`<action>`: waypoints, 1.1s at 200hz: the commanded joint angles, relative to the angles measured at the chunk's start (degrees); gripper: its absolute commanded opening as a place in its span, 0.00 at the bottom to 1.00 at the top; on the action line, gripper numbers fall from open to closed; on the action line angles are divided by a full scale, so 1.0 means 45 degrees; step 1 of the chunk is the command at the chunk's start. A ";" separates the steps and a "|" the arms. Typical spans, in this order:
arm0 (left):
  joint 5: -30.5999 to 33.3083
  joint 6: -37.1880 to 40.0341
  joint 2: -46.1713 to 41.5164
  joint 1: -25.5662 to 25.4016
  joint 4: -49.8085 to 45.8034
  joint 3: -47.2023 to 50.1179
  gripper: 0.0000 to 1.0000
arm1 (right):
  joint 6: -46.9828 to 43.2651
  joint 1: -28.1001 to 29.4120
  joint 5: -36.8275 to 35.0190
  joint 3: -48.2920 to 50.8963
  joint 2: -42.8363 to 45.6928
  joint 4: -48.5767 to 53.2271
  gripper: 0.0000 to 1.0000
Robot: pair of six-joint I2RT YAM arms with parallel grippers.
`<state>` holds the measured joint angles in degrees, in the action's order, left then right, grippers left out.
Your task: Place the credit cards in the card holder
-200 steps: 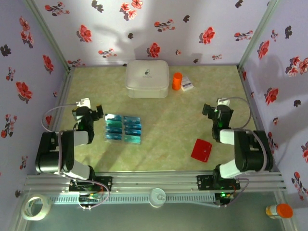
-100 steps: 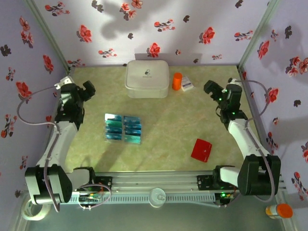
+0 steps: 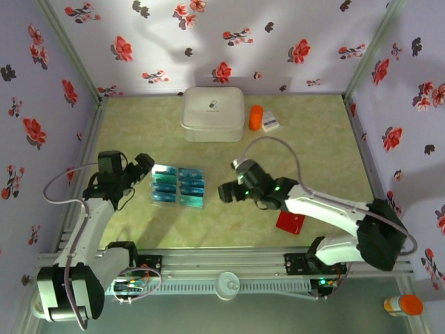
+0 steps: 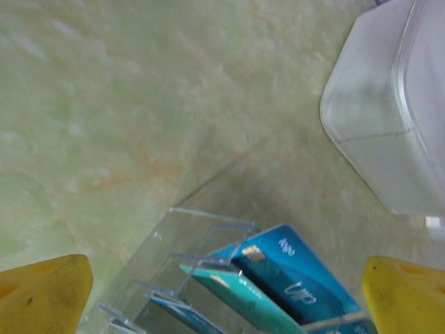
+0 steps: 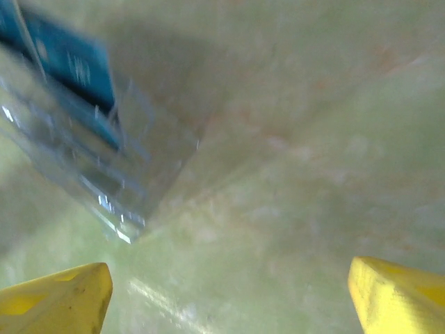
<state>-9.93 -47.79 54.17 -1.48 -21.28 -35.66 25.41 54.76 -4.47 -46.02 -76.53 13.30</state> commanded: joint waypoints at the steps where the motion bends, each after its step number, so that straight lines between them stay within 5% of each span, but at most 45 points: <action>1: -0.0877 -0.0468 -0.0163 -0.0203 0.0613 0.0559 1.00 | -0.0341 0.1035 -0.1882 -0.0283 -0.1012 0.0531 0.89; 84: -0.0771 -0.0286 0.0532 -0.0785 0.2268 0.1117 1.00 | -0.0599 0.3032 -0.2434 -0.2740 -0.4587 0.0279 0.91; 220: -0.0819 0.0127 0.1362 -0.0900 0.3935 0.1382 1.00 | -0.0353 0.3200 -0.3982 -0.4029 -0.6638 0.0738 0.93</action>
<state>-12.71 -48.97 59.31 -4.89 -6.44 -29.87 23.11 68.95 -18.52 -62.59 -105.03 14.94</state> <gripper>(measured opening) 0.998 0.926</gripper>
